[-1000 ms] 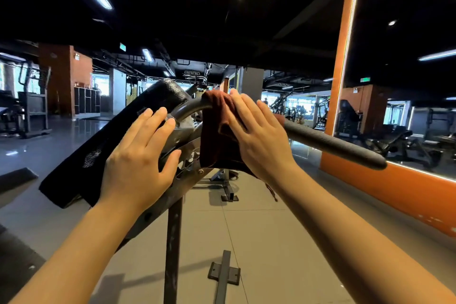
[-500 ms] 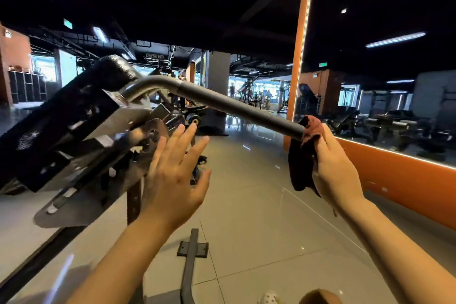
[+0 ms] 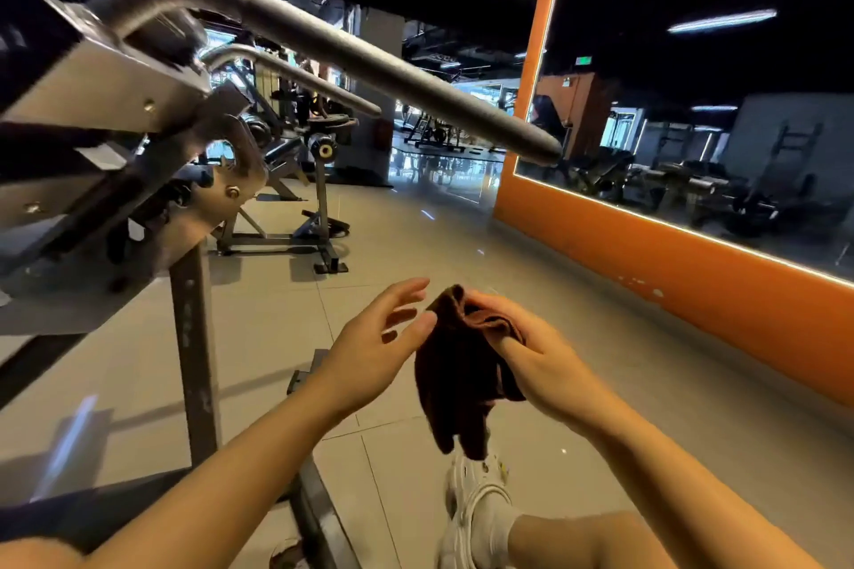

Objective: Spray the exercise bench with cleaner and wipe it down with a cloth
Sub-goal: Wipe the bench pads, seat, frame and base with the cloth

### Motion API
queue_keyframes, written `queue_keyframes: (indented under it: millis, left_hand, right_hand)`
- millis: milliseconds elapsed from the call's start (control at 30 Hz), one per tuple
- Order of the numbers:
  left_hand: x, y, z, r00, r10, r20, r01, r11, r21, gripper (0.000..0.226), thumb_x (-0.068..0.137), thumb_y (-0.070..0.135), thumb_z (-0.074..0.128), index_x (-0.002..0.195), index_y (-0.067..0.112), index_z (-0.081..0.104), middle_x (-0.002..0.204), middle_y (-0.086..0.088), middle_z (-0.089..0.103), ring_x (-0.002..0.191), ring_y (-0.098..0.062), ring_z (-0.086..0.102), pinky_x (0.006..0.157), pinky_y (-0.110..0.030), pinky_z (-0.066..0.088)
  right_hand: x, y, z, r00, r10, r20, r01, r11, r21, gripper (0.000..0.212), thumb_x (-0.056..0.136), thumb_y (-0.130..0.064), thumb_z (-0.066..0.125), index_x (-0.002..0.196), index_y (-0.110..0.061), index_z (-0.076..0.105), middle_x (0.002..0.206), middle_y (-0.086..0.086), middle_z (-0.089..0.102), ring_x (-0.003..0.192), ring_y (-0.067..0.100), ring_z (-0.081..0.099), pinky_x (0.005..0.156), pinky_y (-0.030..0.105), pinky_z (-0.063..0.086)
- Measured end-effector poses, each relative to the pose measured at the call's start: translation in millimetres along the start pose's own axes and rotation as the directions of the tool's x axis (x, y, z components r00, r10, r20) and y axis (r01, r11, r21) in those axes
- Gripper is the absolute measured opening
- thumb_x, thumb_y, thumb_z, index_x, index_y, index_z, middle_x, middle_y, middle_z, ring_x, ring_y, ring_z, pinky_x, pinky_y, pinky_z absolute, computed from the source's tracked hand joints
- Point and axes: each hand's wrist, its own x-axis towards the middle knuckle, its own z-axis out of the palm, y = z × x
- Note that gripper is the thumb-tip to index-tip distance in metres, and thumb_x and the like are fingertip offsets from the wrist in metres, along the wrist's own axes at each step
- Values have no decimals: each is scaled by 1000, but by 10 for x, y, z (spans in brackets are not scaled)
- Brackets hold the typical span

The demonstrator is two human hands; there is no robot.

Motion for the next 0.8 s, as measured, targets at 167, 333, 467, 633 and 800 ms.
queue_keyframes:
  millis: [167, 333, 467, 633, 800]
  left_hand:
    - [-43, -76, -476, 997, -73, 19, 74, 997, -33, 23, 94, 15, 58, 108, 32, 66, 101, 12, 68, 94, 0, 65, 73, -14, 52]
    - [-137, -341, -969, 986, -160, -55, 164, 983, 84, 19, 90, 15, 63, 93, 32, 70, 93, 8, 70, 81, -6, 66, 62, -16, 51]
    - [-244, -580, -1282, 946, -179, -271, 194, 981, 29, 18, 91, 6, 61, 88, 22, 70, 89, 1, 72, 81, -10, 66, 56, -19, 51]
    - [-366, -739, -1503, 935, -154, -321, 222, 957, 188, 11, 90, 9, 64, 87, 19, 68, 82, 3, 69, 81, -12, 67, 64, -27, 58]
    - [-334, -748, -1743, 879, -110, -463, 249, 936, 249, 11, 88, 9, 67, 86, 19, 69, 79, 2, 69, 80, -15, 67, 68, -28, 59]
  right_hand:
    - [211, -61, 641, 997, -10, 81, -4, 985, 171, 31, 103, -13, 40, 115, -33, 62, 109, -11, 66, 101, 4, 62, 88, 20, 50]
    - [530, -101, 1198, 982, -66, 175, 50, 994, 95, 30, 103, -21, 43, 108, -48, 55, 111, -15, 58, 104, -6, 51, 87, 8, 40]
    - [767, -43, 1476, 969, -126, 210, 127, 992, 8, 26, 100, -18, 50, 113, -36, 62, 102, -18, 58, 98, -4, 52, 81, 8, 39]
    - [1088, 157, 1826, 925, -70, 373, 107, 991, -78, 26, 98, -13, 51, 99, -36, 64, 93, -16, 66, 88, 6, 59, 69, 12, 41]
    - [1388, 115, 2136, 963, -45, 266, 123, 950, -286, 23, 96, -17, 52, 114, -23, 64, 107, 1, 63, 95, 22, 57, 72, 27, 39]
